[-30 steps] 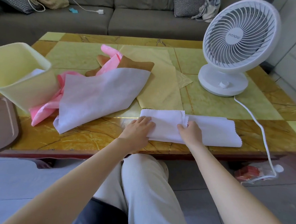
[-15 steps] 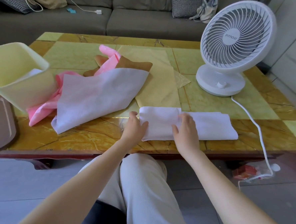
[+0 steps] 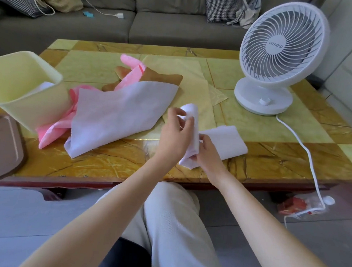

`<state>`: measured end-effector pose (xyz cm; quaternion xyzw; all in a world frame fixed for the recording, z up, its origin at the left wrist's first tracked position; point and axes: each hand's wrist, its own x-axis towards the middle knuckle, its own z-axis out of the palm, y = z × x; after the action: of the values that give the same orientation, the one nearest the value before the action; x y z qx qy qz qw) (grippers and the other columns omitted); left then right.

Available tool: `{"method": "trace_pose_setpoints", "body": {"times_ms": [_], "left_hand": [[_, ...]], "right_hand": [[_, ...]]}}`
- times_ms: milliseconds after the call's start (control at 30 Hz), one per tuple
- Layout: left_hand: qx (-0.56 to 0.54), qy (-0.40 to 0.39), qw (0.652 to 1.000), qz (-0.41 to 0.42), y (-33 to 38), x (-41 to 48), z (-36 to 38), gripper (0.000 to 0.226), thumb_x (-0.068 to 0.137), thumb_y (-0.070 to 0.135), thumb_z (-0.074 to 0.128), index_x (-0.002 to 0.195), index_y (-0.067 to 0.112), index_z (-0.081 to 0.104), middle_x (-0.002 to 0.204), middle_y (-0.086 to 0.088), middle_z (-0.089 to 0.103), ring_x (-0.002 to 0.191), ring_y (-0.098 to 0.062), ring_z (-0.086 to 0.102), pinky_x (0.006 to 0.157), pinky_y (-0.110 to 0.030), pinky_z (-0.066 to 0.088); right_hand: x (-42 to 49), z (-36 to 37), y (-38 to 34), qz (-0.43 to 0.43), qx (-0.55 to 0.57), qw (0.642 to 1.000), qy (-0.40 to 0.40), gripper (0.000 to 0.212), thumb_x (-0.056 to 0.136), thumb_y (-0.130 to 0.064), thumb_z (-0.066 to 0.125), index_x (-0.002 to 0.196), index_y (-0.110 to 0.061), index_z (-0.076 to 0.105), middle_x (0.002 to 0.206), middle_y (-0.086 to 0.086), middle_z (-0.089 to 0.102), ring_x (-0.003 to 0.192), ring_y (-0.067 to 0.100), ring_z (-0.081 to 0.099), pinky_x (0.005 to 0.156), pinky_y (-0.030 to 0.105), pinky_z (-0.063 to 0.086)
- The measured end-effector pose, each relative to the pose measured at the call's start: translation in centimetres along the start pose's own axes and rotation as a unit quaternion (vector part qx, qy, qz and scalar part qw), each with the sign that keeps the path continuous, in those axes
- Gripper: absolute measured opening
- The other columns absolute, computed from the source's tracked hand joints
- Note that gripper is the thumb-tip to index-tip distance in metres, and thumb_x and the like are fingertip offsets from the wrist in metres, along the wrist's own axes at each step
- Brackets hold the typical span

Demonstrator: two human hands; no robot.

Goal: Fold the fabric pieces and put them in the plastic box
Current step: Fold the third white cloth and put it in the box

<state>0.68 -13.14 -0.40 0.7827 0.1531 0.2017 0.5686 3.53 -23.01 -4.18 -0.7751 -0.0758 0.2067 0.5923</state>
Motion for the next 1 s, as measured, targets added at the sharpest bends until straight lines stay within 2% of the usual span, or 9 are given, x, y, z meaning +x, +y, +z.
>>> {"method": "trace_pose_setpoints", "body": {"times_ms": [100, 167, 300, 367, 533, 667, 767, 900, 1000], "left_hand": [[-0.011, -0.070, 0.997, 0.000, 0.3, -0.4, 1.2, 0.015, 0.097, 0.027, 0.040, 0.104, 0.019, 0.050, 0.086, 0.003, 0.062, 0.082, -0.011, 0.060, 0.061, -0.015, 0.046], [-0.004, -0.107, 0.994, -0.007, 0.0, -0.4, 2.2, 0.023, 0.098, 0.027, 0.038, 0.113, 0.016, 0.051, 0.098, 0.001, 0.061, 0.092, -0.013, 0.059, 0.074, -0.019, 0.047], [0.086, -0.156, 0.984, 0.021, -1.9, -0.8, 3.3, 0.029, 0.096, 0.025, 0.046, 0.123, 0.015, 0.047, 0.112, 0.006, 0.052, 0.103, -0.012, 0.051, 0.077, -0.012, 0.039], [0.201, -0.179, 0.962, 0.050, -3.3, -0.9, 3.3, 0.037, 0.091, 0.025, 0.054, 0.125, 0.015, 0.044, 0.118, 0.002, 0.048, 0.111, -0.017, 0.045, 0.090, -0.026, 0.039], [0.367, -0.196, 0.907, 0.062, -5.7, -1.0, 2.0, 0.043, 0.092, 0.029, 0.049, 0.133, 0.020, 0.040, 0.132, -0.004, 0.036, 0.120, -0.025, 0.036, 0.100, -0.035, 0.033], [0.388, -0.219, 0.893, 0.066, -6.3, -0.5, 1.5, 0.046, 0.095, 0.024, 0.043, 0.140, 0.021, 0.033, 0.146, 0.000, 0.025, 0.127, -0.024, 0.033, 0.099, -0.035, 0.038], [0.439, -0.228, 0.867, 0.064, -6.5, -0.1, 1.6, 0.050, 0.096, 0.026, 0.040, 0.144, 0.023, 0.027, 0.151, -0.001, 0.019, 0.128, -0.026, 0.031, 0.100, -0.036, 0.037], [0.500, -0.200, 0.839, 0.084, -6.9, 0.1, 1.5, 0.045, 0.096, 0.028, 0.037, 0.141, 0.021, 0.031, 0.150, -0.002, 0.022, 0.127, -0.029, 0.030, 0.101, -0.037, 0.029], [0.523, -0.183, 0.826, 0.101, -7.4, 0.2, 1.3, 0.042, 0.097, 0.030, 0.036, 0.138, 0.020, 0.035, 0.148, -0.003, 0.026, 0.128, -0.029, 0.028, 0.101, -0.038, 0.027]], "right_hand": [[-0.2, -1.8, -1.4, 0.038, 0.227, 0.969, -0.086, 0.048, 0.103, -0.038, 0.023, 0.133, -0.012, 0.050, 0.129, 0.008, 0.059, 0.122, 0.022, 0.055, 0.099, 0.042, 0.045], [-0.4, -3.9, -1.5, 0.036, 0.251, 0.963, -0.092, 0.057, 0.099, -0.051, 0.025, 0.128, -0.014, 0.056, 0.125, 0.010, 0.062, 0.119, 0.022, 0.057, 0.100, 0.044, 0.044], [0.8, -6.1, -0.5, 0.031, 0.054, 0.998, -0.022, 0.029, 0.095, -0.027, 0.052, 0.118, -0.012, 0.061, 0.116, 0.009, 0.067, 0.111, 0.023, 0.062, 0.099, 0.044, 0.048], [2.2, -6.3, 0.1, 0.043, -0.009, 0.998, 0.045, 0.027, 0.093, -0.018, 0.052, 0.118, -0.008, 0.058, 0.114, 0.010, 0.065, 0.107, 0.026, 0.061, 0.095, 0.043, 0.049], [4.5, -6.8, 1.5, 0.034, -0.157, 0.982, 0.099, 0.020, 0.093, -0.023, 0.047, 0.081, -0.007, 0.048, 0.075, 0.005, 0.048, 0.067, 0.018, 0.046, 0.058, 0.027, 0.033], [5.5, -7.3, 2.6, 0.020, -0.262, 0.959, 0.109, 0.036, 0.097, -0.027, 0.043, 0.065, -0.017, 0.030, 0.064, -0.003, 0.032, 0.055, 0.012, 0.030, 0.050, 0.027, 0.021], [5.9, -7.6, 2.3, 0.006, -0.369, 0.924, 0.101, 0.028, 0.099, -0.033, 0.039, 0.081, -0.012, 0.041, 0.068, -0.003, 0.039, 0.065, 0.019, 0.043, 0.058, 0.029, 0.030], [5.8, -7.2, 2.2, 0.055, -0.387, 0.919, 0.057, 0.036, 0.102, -0.034, 0.032, 0.114, -0.002, 0.045, 0.087, 0.007, 0.058, 0.063, 0.022, 0.063, 0.057, 0.031, 0.044], [5.6, -7.0, 2.5, 0.021, -0.492, 0.867, 0.073, 0.041, 0.102, -0.034, 0.031, 0.118, 0.001, 0.046, 0.108, 0.015, 0.060, 0.090, 0.029, 0.059, 0.068, 0.033, 0.040]]}}
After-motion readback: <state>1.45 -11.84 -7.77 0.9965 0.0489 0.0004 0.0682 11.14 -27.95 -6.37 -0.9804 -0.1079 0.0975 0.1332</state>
